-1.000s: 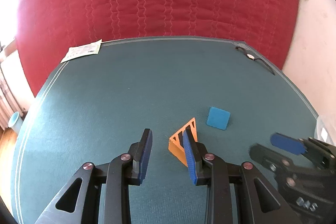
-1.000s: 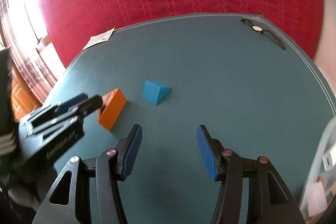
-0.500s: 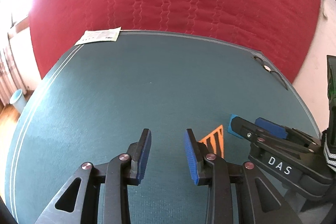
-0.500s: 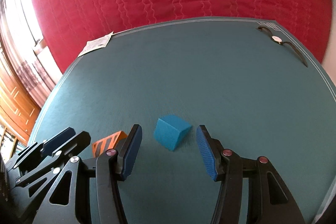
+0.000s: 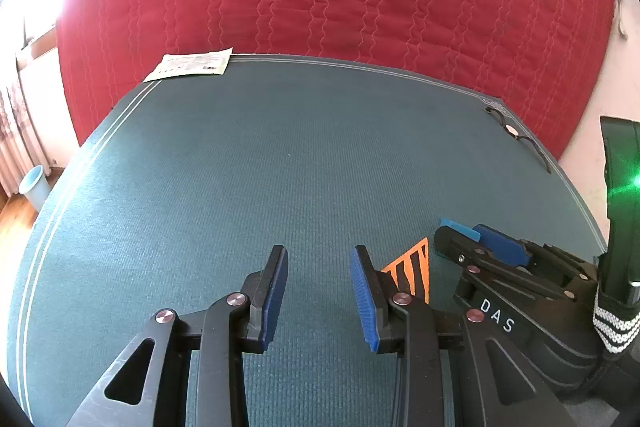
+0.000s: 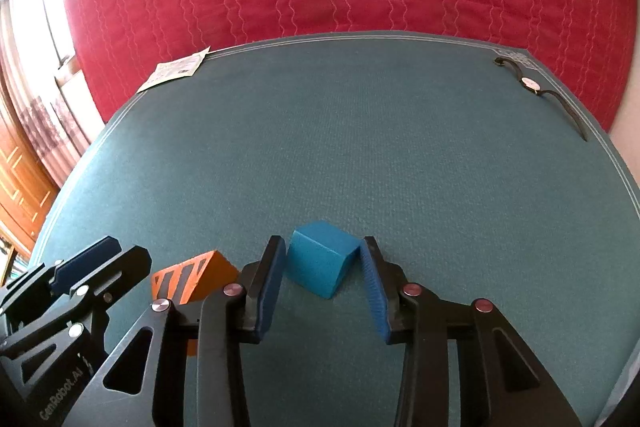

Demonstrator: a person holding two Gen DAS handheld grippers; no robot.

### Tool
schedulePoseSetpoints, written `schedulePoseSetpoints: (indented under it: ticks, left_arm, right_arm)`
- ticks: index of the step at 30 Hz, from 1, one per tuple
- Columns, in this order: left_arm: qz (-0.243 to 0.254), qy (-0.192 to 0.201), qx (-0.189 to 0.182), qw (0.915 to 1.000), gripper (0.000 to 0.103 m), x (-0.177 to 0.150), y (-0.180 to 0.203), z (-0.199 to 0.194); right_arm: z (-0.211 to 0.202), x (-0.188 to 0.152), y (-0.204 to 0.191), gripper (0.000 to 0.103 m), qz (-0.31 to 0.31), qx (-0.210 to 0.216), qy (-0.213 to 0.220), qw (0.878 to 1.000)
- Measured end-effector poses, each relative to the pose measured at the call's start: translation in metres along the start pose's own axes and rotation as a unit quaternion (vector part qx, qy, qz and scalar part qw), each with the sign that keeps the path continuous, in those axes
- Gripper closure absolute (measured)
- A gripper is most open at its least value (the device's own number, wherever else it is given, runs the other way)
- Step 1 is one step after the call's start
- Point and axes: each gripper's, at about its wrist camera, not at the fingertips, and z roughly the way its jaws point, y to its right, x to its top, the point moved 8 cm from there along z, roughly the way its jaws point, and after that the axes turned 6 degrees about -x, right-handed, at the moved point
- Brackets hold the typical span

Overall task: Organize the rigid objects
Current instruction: 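Grasp the blue wedge with the right gripper while the left holds the orange triangle, then lift the blue wedge with the right gripper while the left regrips the orange triangle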

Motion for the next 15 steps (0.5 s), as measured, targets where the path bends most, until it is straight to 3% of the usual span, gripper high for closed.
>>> schedulePoseSetpoints:
  ticks: [15]
  left_arm:
    - [0.007, 0.002, -0.002, 1.0000, 0.068, 0.000, 0.005, -0.001]
  right_arm:
    - [-0.016, -0.017, 0.017, 0.067, 0.002, -0.009, 0.003, 1.000]
